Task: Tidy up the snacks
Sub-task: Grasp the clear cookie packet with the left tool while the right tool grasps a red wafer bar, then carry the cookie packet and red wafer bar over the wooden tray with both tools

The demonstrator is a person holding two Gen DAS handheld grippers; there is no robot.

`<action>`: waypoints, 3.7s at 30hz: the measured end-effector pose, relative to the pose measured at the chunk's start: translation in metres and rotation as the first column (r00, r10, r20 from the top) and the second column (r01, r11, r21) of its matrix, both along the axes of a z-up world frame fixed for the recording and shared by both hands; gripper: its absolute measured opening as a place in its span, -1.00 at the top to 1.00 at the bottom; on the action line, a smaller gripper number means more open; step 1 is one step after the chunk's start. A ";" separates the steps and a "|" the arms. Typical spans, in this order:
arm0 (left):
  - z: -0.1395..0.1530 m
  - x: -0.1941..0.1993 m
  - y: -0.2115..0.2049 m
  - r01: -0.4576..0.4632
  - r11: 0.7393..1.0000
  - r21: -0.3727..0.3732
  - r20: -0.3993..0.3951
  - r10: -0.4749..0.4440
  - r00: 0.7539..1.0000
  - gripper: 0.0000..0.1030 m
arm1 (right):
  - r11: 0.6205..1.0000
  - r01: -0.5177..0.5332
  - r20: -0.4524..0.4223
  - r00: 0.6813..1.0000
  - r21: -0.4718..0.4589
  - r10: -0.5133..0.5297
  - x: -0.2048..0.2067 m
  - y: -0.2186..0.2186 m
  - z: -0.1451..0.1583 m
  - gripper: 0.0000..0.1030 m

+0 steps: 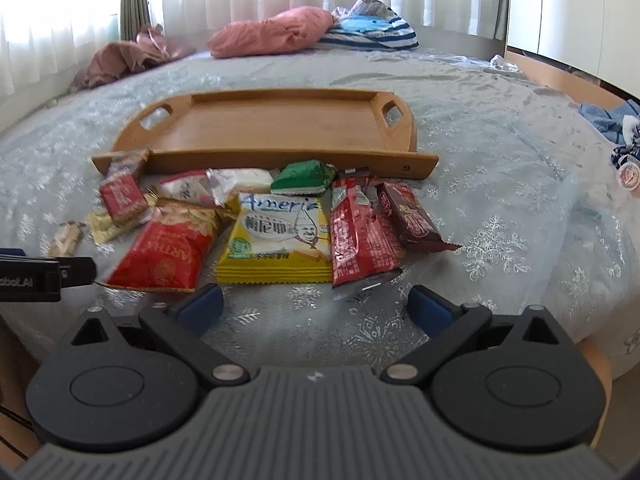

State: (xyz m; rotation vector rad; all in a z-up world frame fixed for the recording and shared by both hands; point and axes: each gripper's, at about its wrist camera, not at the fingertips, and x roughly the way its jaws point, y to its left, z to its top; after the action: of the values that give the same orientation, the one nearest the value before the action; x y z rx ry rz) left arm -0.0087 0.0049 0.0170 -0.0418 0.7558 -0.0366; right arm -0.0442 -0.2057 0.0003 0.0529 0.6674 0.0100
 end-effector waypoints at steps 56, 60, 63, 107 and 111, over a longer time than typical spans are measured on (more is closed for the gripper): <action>0.007 0.006 0.000 -0.005 1.000 -0.007 0.026 0.006 1.000 0.58 | 0.989 0.053 0.137 0.990 -0.135 -0.034 0.031 -0.001 0.012 0.47; 0.011 0.005 -0.001 0.012 1.000 -0.015 0.034 -0.012 0.999 0.58 | 0.990 0.053 0.146 0.989 -0.132 -0.034 0.028 -0.002 0.019 0.49; 0.014 0.006 -0.003 0.021 1.000 -0.012 0.046 -0.021 0.999 0.58 | 0.990 0.054 0.150 0.988 -0.128 -0.035 0.026 -0.002 0.022 0.52; 0.069 0.035 0.009 0.089 0.994 -0.071 0.142 -0.078 0.987 0.59 | 0.999 0.012 0.161 0.987 -0.040 -0.006 0.040 -0.016 0.052 0.65; 0.073 0.041 0.012 0.099 0.990 -0.103 0.132 -0.085 0.988 0.59 | 1.000 0.003 0.165 0.986 -0.025 0.001 0.043 -0.020 0.058 0.65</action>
State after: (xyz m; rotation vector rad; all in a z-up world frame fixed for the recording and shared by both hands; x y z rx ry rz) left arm 0.0326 0.0169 0.0895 -0.1078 0.6272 -0.1679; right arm -0.0009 -0.2254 0.0581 0.0281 0.5013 0.0054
